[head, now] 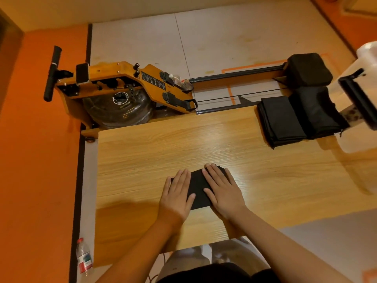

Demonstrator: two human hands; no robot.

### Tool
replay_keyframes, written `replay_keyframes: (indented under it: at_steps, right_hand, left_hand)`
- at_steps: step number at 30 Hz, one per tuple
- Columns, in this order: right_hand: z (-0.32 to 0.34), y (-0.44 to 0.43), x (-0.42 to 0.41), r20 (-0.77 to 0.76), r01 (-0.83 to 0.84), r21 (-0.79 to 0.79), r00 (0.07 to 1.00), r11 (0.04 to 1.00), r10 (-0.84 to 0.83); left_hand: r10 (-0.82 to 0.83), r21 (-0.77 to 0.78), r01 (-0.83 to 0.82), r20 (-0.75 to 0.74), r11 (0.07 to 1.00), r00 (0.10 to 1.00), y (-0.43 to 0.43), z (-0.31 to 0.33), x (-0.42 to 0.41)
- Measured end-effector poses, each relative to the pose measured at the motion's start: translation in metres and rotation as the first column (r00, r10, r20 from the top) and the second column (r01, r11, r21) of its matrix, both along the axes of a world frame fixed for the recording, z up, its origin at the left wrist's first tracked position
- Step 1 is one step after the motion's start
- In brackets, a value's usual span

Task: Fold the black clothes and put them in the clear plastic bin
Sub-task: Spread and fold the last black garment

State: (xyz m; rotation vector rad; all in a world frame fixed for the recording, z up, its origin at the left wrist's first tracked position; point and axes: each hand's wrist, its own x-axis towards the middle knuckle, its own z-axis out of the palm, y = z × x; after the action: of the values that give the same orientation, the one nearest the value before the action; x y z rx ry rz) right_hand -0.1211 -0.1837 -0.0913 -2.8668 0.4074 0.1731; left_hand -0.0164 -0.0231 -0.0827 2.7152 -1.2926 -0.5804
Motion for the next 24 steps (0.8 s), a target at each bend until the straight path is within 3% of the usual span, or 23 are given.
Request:
replay_keyframes:
  at_steps: [3, 9, 19, 24]
  right_hand:
    - [0.002, -0.003, 0.001, -0.021, 0.000, 0.003, 1.000, 1.000, 0.000]
    - [0.008, -0.001, -0.001, -0.034, 0.077, 0.023, 0.996, 0.997, -0.077]
    - [0.020, -0.003, 0.007, -0.004, 0.132, 0.053, 0.991, 0.990, -0.132]
    - [0.029, -0.013, 0.008, -0.042, 0.080, 0.104, 0.996, 0.991, -0.076]
  left_hand:
    - [0.012, -0.018, -0.012, 0.005, 1.000, 1.000, -0.003, 0.007, 0.006]
    - [0.016, -0.193, -0.018, -0.015, 0.981, 1.000, -0.013, 0.023, 0.027]
    - [-0.004, 0.088, 0.039, -0.375, 0.995, 0.927, -0.051, 0.033, 0.050]
    - [-0.121, 0.122, 0.191, -0.433, 0.974, 0.893, -0.058, 0.037, 0.056]
